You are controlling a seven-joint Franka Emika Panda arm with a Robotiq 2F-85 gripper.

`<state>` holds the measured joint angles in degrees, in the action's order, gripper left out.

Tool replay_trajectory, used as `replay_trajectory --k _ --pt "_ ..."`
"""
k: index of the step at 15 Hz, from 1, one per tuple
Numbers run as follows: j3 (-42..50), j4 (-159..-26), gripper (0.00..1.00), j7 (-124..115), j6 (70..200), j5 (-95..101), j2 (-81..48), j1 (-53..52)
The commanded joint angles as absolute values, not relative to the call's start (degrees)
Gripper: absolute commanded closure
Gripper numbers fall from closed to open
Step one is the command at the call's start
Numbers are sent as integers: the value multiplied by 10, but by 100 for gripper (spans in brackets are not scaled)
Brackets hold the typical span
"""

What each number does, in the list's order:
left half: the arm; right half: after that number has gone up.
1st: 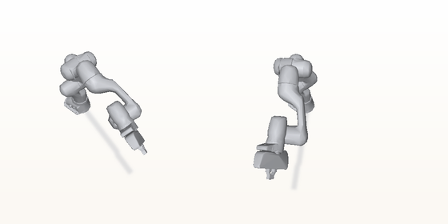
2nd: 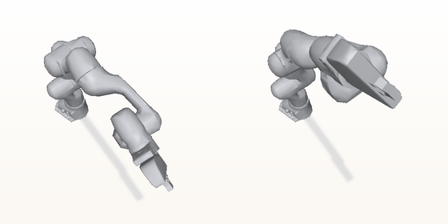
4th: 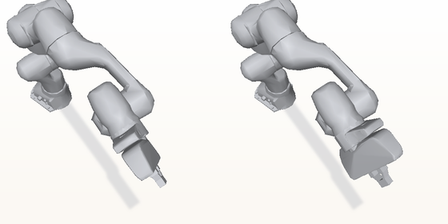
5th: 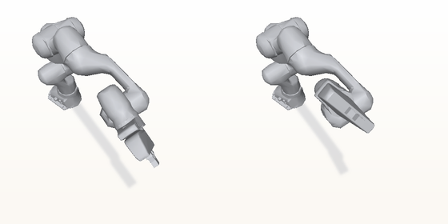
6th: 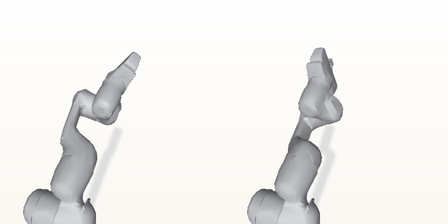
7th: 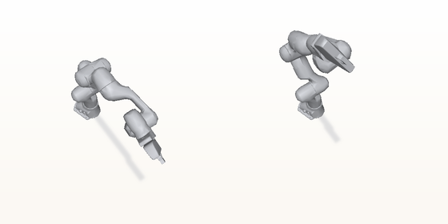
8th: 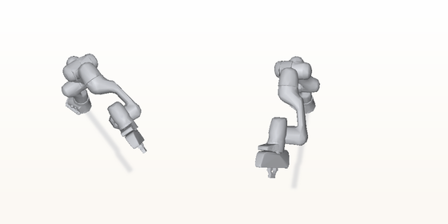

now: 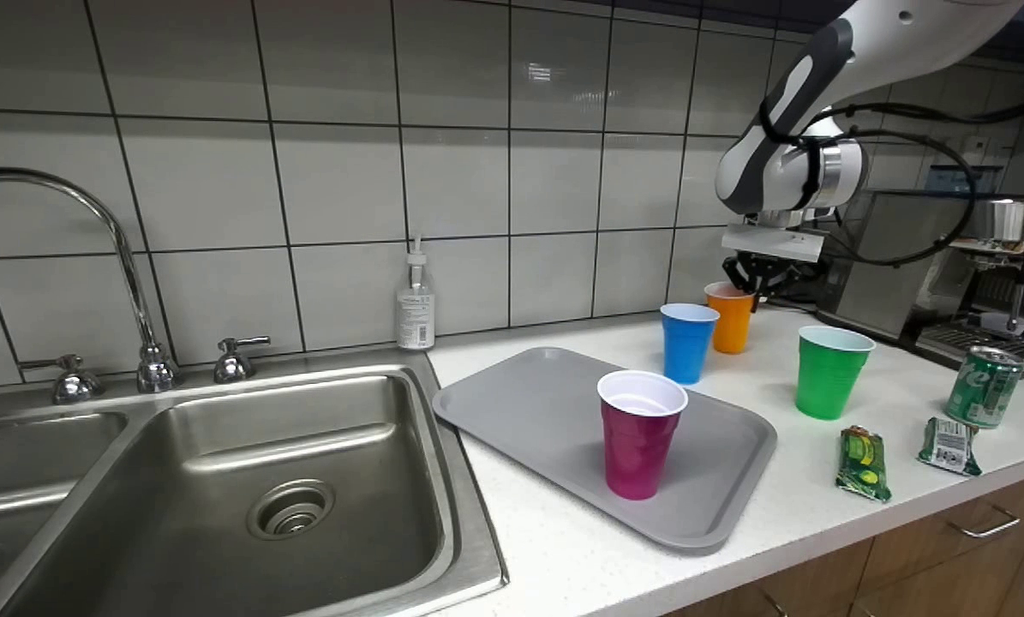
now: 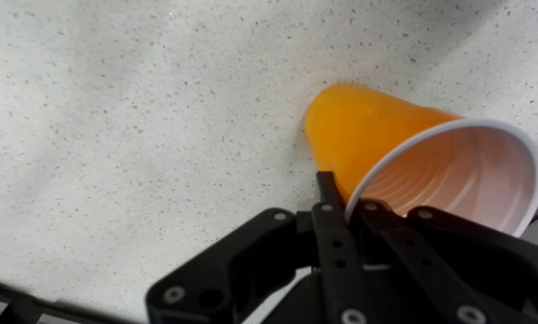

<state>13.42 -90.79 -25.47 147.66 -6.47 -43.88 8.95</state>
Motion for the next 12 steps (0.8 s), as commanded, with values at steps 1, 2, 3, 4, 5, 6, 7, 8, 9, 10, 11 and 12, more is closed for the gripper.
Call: replay_trajectory --k 1,2,3,4,5,6,7,8,9,10,11,12 --pt "131 -879 67 -253 1452 -76 -450 94" --pt "131 -881 58 -253 1453 -76 -448 94" --pt "132 -883 50 -254 1454 -76 -446 93" --pt "133 -888 43 -254 1456 -76 -441 92" --pt "134 -893 37 -255 1458 -75 -437 90" --pt "135 -897 28 -255 1459 -75 -432 89" --pt "136 -903 22 -256 1461 -74 -427 87" --pt "138 -910 13 -257 1463 -73 -421 85" --pt "139 -917 6 -258 1466 -72 -414 83" --pt "140 -925 1 -259 1469 -70 -406 81" --pt "142 -933 0 -260 1472 -69 -398 78" --pt "144 -943 0 -262 1476 -67 -388 74"
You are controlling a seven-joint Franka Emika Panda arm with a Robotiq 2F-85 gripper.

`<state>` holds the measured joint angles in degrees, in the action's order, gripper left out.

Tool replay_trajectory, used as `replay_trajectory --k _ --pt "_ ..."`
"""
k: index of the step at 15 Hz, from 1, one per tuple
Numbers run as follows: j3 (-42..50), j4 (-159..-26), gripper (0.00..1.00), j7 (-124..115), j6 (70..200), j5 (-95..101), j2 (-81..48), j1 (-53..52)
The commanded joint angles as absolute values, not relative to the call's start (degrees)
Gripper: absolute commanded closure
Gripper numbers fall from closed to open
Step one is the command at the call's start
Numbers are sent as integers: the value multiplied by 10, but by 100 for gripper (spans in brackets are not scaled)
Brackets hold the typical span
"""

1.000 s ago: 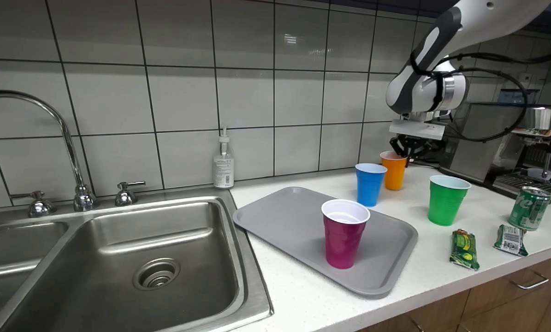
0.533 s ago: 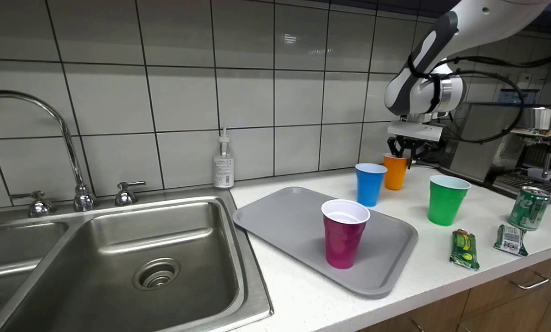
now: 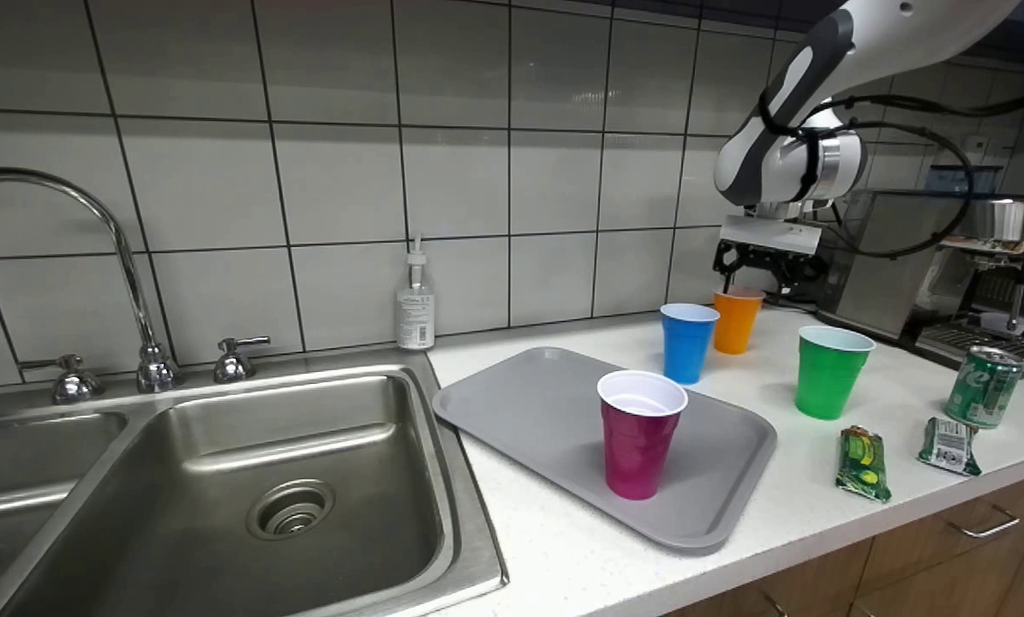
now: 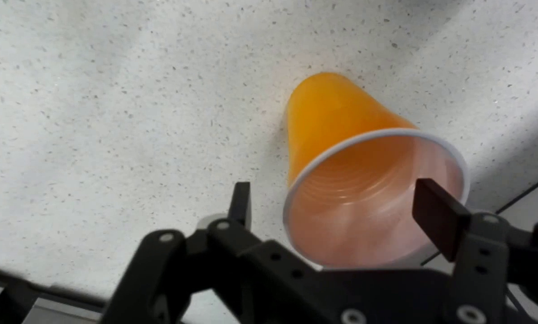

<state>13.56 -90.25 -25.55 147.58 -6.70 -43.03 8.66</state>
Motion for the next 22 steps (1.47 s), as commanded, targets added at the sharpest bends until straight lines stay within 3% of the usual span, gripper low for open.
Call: replay_trajectory --k 1,22 --pt "147 -952 0 -263 1477 -64 -380 70" --pt "143 -1225 0 -306 1502 29 -160 -52"
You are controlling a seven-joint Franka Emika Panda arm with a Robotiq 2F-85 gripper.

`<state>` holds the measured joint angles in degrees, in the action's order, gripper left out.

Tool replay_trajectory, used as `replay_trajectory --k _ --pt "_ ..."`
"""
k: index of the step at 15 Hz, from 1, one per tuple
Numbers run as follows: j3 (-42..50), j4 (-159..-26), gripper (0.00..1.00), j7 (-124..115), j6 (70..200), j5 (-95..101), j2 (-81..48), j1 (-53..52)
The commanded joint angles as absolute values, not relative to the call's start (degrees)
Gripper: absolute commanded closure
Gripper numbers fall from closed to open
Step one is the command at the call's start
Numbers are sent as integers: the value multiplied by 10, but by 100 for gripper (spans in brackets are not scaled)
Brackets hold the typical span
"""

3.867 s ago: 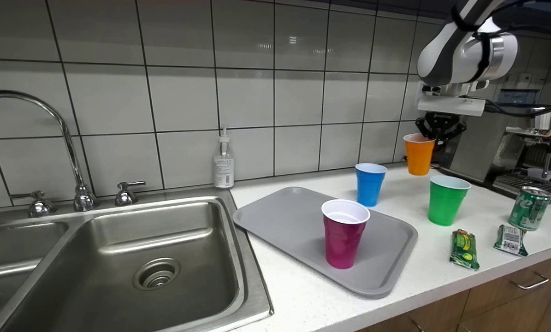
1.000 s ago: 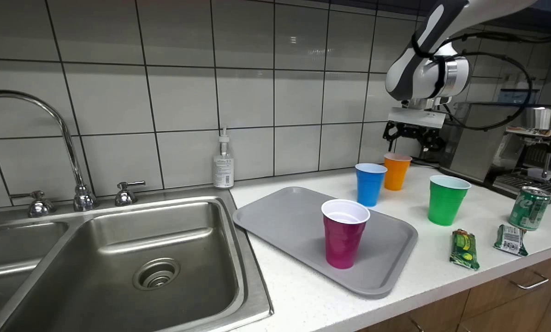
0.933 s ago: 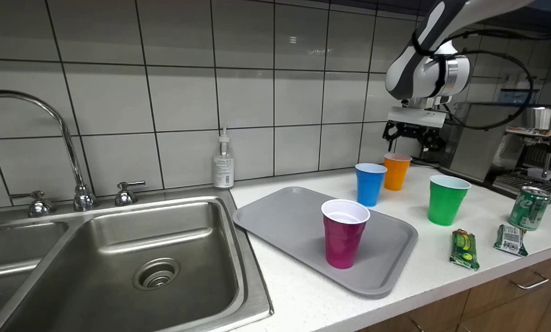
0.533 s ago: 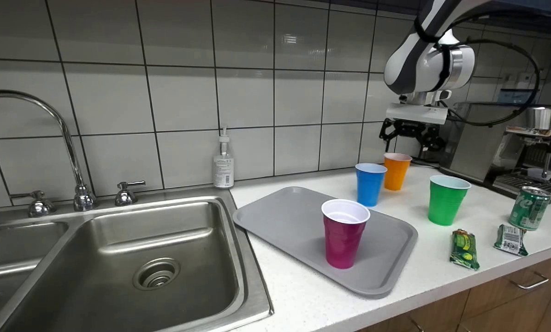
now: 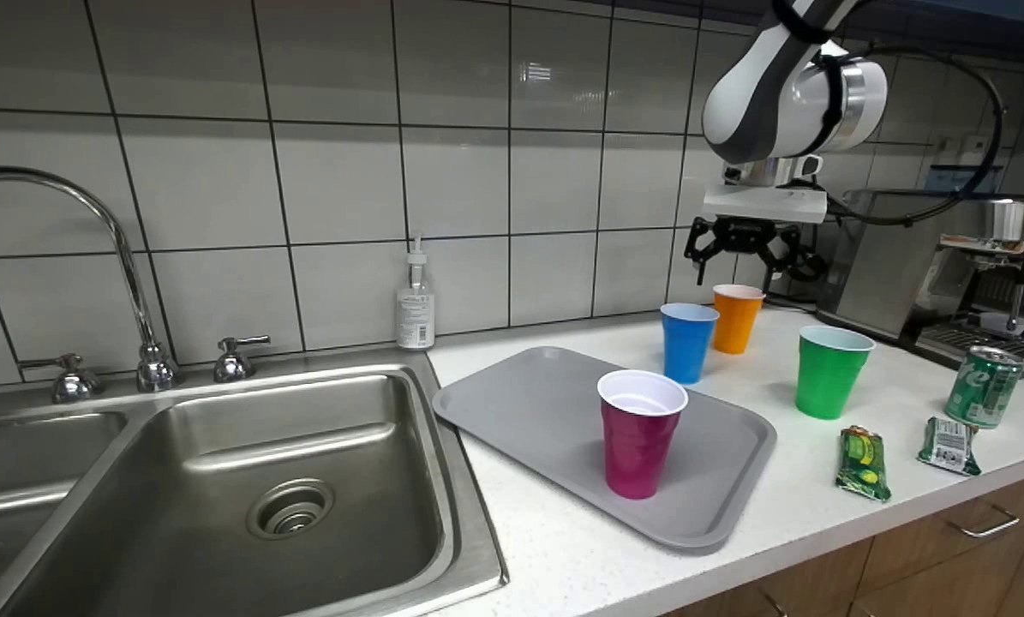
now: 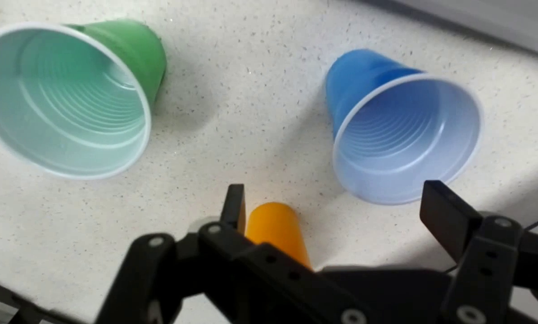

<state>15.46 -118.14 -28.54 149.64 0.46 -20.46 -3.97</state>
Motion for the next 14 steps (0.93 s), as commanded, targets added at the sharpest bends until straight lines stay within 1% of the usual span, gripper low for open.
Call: replay_trajectory --k 1,14 --pt "138 -1231 0 -307 1502 32 -154 -57" --pt "40 -1331 0 -301 1492 48 -76 -105"
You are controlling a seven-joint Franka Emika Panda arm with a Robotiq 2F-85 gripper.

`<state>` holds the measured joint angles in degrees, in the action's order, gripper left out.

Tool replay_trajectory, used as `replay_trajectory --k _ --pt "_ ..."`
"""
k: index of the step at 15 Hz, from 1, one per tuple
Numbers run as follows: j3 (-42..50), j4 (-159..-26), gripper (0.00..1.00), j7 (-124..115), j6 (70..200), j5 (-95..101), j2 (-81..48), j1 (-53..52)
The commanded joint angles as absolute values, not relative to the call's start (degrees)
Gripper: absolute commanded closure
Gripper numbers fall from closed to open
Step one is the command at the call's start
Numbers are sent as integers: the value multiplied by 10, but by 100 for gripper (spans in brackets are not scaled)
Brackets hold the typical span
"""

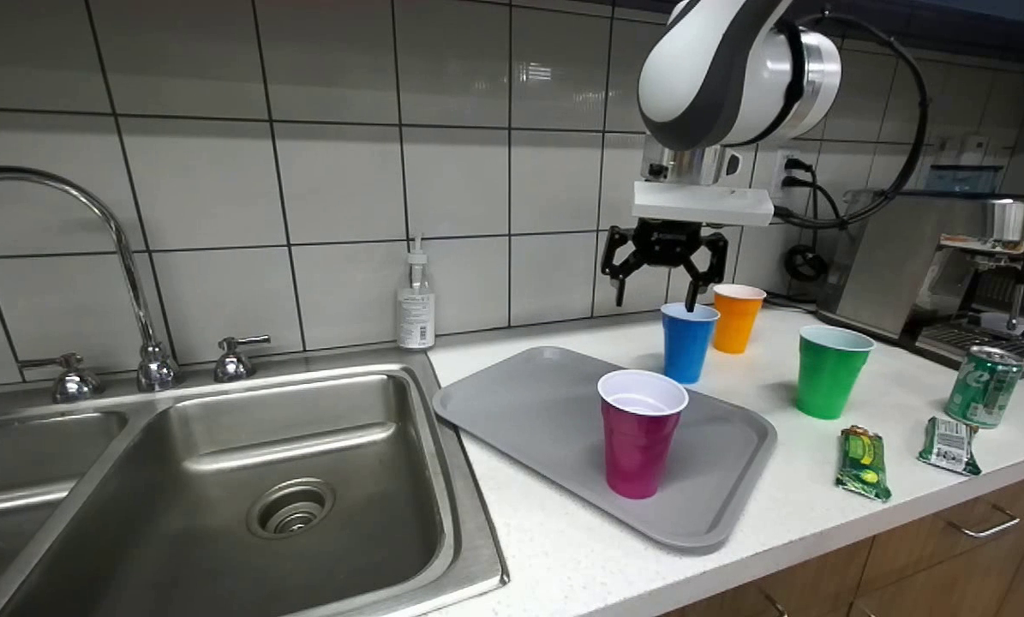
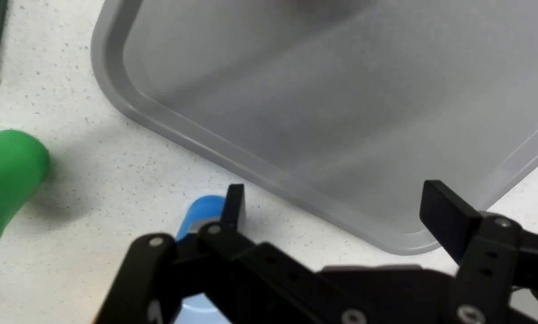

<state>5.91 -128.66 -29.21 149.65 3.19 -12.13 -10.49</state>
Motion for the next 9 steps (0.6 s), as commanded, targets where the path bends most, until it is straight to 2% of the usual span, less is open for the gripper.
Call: replay_trajectory --k 1,9 --pt "34 -1342 0 -297 1492 48 -67 -105" --pt "-17 -1441 0 -212 1472 0 28 -88"
